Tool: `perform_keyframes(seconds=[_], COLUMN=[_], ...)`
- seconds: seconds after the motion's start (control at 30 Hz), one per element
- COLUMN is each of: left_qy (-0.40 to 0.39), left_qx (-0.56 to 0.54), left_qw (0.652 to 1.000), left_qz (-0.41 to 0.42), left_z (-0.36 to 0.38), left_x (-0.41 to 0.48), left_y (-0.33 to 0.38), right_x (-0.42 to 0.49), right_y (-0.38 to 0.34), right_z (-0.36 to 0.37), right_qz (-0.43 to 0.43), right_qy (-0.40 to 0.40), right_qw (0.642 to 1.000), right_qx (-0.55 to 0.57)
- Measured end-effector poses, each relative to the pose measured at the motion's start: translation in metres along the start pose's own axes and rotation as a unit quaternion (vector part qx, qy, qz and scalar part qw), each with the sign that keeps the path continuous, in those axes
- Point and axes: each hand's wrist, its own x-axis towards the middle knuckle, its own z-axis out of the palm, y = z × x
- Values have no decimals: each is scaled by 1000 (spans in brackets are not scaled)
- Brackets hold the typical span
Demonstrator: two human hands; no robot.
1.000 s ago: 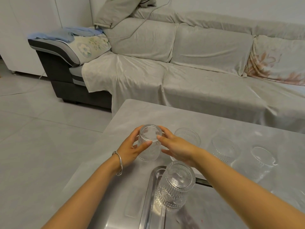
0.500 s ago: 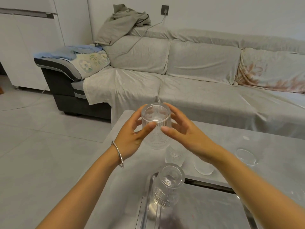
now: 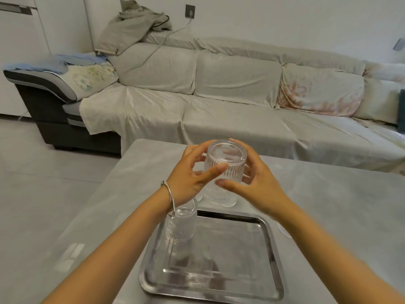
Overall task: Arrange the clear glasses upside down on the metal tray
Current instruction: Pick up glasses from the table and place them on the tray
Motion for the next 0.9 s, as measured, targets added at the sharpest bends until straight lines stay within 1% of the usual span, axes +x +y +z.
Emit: perform_keyframes(seconds=[0.17,0.27,0.33,0.47,0.6,0.67,0.9], left_qy=[-41,-8,11,7,4,15,34], left_qx=[33,59,97,148,155,157,148], left_qw=[998,997,992,980,978,978,979], left_qz=[-25,-56,-81,-130,-137,-135,-134], left_z=[4,-7,-17,-21,-17,-16,-14], left_x=[-10,-24,-33,-47,-53,-54,-55], left_y=[-17,-40,-58,-86,-104,-108,-111], right_x=[-21,-30,-35,-41,-47,-50,-55], right_y=[23,43,56,77,96,105,120], right_z=[1,5,7,17,31,37,54], right_qz=[24,55,72,94,111,121,132], right_qy=[13,19,27,25,23,23,16], right_qw=[1000,998,996,994,993,992,991], right_qx=[14,33,44,52,43,36,32])
